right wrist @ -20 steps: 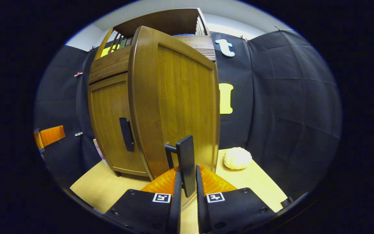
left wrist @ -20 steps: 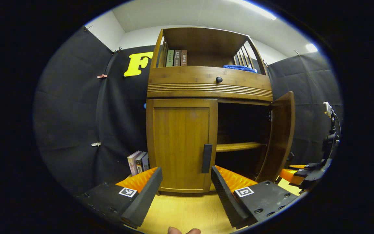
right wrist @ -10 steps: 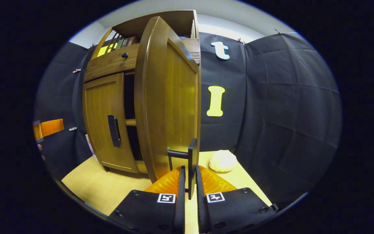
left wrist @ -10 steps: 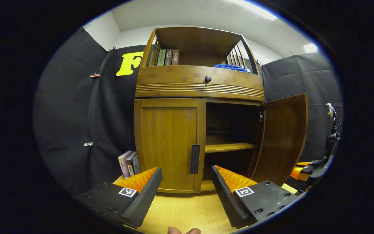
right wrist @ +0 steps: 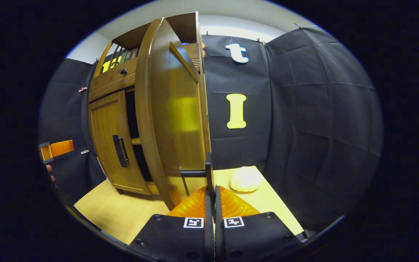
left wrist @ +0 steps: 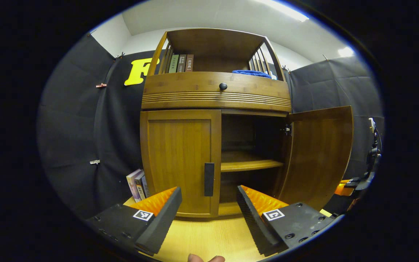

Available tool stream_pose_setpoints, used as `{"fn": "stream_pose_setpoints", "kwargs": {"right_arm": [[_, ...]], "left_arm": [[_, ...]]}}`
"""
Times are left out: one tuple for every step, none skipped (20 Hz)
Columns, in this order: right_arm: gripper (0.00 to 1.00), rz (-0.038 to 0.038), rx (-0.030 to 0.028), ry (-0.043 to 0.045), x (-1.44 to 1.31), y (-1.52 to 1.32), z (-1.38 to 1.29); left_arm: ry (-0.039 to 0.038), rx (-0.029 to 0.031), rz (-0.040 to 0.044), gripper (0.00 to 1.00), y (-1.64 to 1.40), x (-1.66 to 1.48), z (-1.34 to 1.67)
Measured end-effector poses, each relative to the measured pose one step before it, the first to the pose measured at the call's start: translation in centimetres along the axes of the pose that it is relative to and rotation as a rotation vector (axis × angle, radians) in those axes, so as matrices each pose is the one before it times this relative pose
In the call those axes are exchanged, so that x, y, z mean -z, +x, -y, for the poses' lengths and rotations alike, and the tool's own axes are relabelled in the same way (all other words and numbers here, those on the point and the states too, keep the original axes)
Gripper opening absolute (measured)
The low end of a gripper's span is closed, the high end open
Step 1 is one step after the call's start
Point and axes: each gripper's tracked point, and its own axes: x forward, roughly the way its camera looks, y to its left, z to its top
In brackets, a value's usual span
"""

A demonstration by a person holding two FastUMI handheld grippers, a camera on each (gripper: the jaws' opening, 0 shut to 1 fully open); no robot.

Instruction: Open the right door of the double-door shoe cabinet with the right hand, and open the left door with the left hand.

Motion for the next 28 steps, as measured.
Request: {"fn": "stream_pose_setpoints", "kwargs": {"right_arm": [[0.06,-0.00374,-0.0067,0.00262,-0.014,-0.034,0.033],[0.06,-0.0021,-0.00461,0.00419,-0.001,0.04,0.106],[0.06,-0.00005,-0.00164,0.00209,-0.026,-0.137,0.081],[0.06,0.00289,0.00238,0.00014,-0.094,-0.163,0.216],[0.06,0.00246,0.00687,0.00161,-0.031,-0.348,0.327],[0.06,0.00376,0.01457,0.00252,0.058,0.055,0.664],[0.07,0.00725,0.02233,-0.0008,-0.058,-0.06,0.85],[0.07,0.00946,0.02972,-0.00178,0.029,-0.037,0.913],[0.07,0.01239,0.02988,-0.00137,-0.117,-0.263,0.867],[0.07,0.00945,0.00782,0.00706,-0.164,-0.18,0.24],[0.08,-0.00154,0.01087,0.00287,0.096,-0.264,0.098],[0.11,0.00065,0.00276,-0.00473,0.118,-0.275,0.045],[0.12,-0.00327,0.00271,-0.00897,0.115,-0.229,-0.086],[0.19,0.0012,0.01107,-0.01107,-0.051,-0.219,0.101],[0.23,0.00234,0.0172,-0.0108,-0.134,-0.251,0.066],[0.3,0.01095,0.02611,-0.0136,-0.312,-0.228,0.347],[0.32,0.01342,0.029,-0.01491,-0.349,-0.302,0.401],[0.43,0.01399,0.02982,-0.01387,-0.362,-0.533,0.343],[0.55,0.01811,0.02869,-0.00711,-0.496,-0.568,0.38],[0.66,0.02105,0.01942,0.00707,-0.705,-0.627,0.236],[0.77,0.01884,-0.00035,0.02059,-0.75,-0.673,-0.343],[0.89,0.00712,0.00279,0.02375,-0.131,-0.388,-0.444],[1.0,0.0054,0.00449,0.0116,-0.076,-0.747,-0.255],[0.93,0.00073,0.00448,0.00555,-0.043,-0.651,-0.259],[1.0,-0.00335,-0.00743,0.00886,-0.128,-0.617,-0.556],[0.96,-0.00485,-0.00547,0.00567,0.033,-0.57,-0.735],[0.93,0.00215,-0.00294,-0.00251,-0.061,-0.505,-0.569],[0.98,0.00359,-0.01667,-0.0037,-0.152,-0.427,-0.764]], "left_arm": [[0.00044,0.00321,-0.00064,0.94,0.114,0.012,0.329],[0.00113,0.00226,-0.0016,0.96,0.119,-0.022,0.226],[0.0006,0.00221,-0.00094,0.96,0.168,0.027,0.129],[0.00024,0.00279,-0.00171,0.96,0.219,-0.028,0.232],[0.00021,0.00166,-0.00138,0.94,0.051,0.178,0.202],[-0.00025,0.00283,-0.00236,0.94,0.259,-0.021,0.136],[-0.00039,0.0025,-0.00171,0.94,0.313,0.069,0.125],[-0.00036,0.00377,-0.00027,0.94,0.267,-0.003,0.178],[-0.00045,0.00413,-0.00014,0.94,0.273,-0.009,0.19],[-0.00052,0.00524,0.00056,0.94,0.324,0.01,0.135],[-0.00049,0.00642,-0.00108,0.96,0.349,0.115,0.127],[-0.0007,0.00612,-0.00056,0.94,0.395,0.036,0.124],[-0.00113,0.00706,0.0006,0.94,0.376,-0.03,0.2],[0.00061,0.0065,0.00111,0.96,0.513,0.043,0.01],[0.00221,0.00492,0.002,0.96,0.428,0.081,0.081],[0.00496,0.00495,0.00171,0.96,0.582,0.028,0.024],[0.00673,0.00076,0.00039,0.96,0.534,0.152,-0.087],[0.0065,-0.0001,0.00021,0.96,0.662,0.215,-0.154],[0.00455,-0.00172,-0.00199,0.94,0.643,0.393,-0.078],[0.00234,-0.00077,-0.00142,0.94,0.723,0.215,-0.15],[0.00021,-0.00379,0.00014,0.94,0.846,0.223,-0.257],[-0.00023,-0.00494,-0.00001,0.94,0.844,0.224,-0.317],[-0.00074,-0.00784,-0.00142,0.94,0.913,0.255,-0.344],[-0.00165,-0.00429,-0.00141,0.94,1.0,0.153,-0.323],[-0.00269,-0.00656,-0.00259,0.94,0.988,0.26,-0.308],[-0.00367,-0.00296,-0.0007,0.94,0.972,0.166,-0.343],[-0.00449,-0.00083,-0.00111,0.94,1.071,0.194,-0.315],[-0.00565,-0.00328,-0.00574,0.93,1.011,0.242,-0.207]]}}
